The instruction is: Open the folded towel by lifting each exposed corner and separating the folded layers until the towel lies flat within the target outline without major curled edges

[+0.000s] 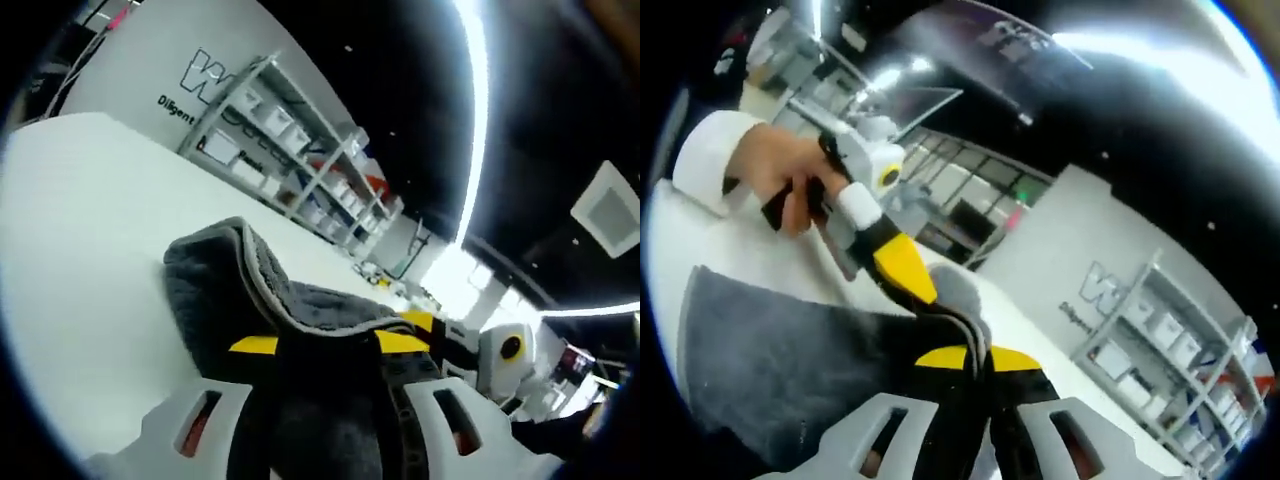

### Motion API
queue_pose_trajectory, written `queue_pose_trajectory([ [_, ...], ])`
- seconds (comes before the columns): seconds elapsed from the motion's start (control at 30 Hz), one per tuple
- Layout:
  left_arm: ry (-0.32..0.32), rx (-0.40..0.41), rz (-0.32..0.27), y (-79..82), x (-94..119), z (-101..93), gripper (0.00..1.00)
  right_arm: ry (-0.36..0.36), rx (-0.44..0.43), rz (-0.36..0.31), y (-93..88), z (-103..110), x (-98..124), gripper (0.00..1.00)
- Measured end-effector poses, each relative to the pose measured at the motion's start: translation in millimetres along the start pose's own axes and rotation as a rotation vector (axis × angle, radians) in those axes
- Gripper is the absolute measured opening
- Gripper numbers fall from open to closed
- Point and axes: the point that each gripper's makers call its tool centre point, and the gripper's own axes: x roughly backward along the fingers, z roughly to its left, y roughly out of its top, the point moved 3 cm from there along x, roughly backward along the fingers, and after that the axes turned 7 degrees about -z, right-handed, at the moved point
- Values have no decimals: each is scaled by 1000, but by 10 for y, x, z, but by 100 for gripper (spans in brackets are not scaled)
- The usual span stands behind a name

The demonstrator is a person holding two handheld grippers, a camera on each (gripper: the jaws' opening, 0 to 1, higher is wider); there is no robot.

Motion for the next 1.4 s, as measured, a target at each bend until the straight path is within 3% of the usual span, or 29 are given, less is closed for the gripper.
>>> queue_pose_trajectory([
  [0.1, -4, -1, 1, 15, 3, -12, 28, -23, -47, 3, -2, -41, 19, 0],
  [0.23, -28, 12, 2, -91, 17, -155, 28, -37, -132, -3, -1, -78, 29, 0],
  [0.37, -87, 79, 3, -113, -12, -257, 28, -35, -115, -3, 16, -47, 23, 0],
  [0.53, -113, 88, -6, -97, -31, -303, 28, -10, -85, -17, 69, 21, 26, 0],
  [0.7, -147, 128, -19, -149, -35, -408, 29, 10, 18, -10, 63, 41, -34, 0],
  [0.83, -138, 128, -15, -175, -30, -413, 28, 33, 124, -9, 94, 129, -47, 0],
  [0.9, -137, 136, -11, -202, -40, -412, 29, 44, 221, 1, 109, 190, -49, 0],
  [0.97, -140, 157, -17, -102, -47, -329, 29, 62, 299, -3, 128, 255, -57, 0],
  [1.23, -131, 159, -8, -38, -64, -252, 28, 89, 460, -3, 124, 370, -75, 0],
  [1.4, -120, 156, -8, -4, -51, -207, 23, 106, 516, -3, 114, 452, -72, 0],
])
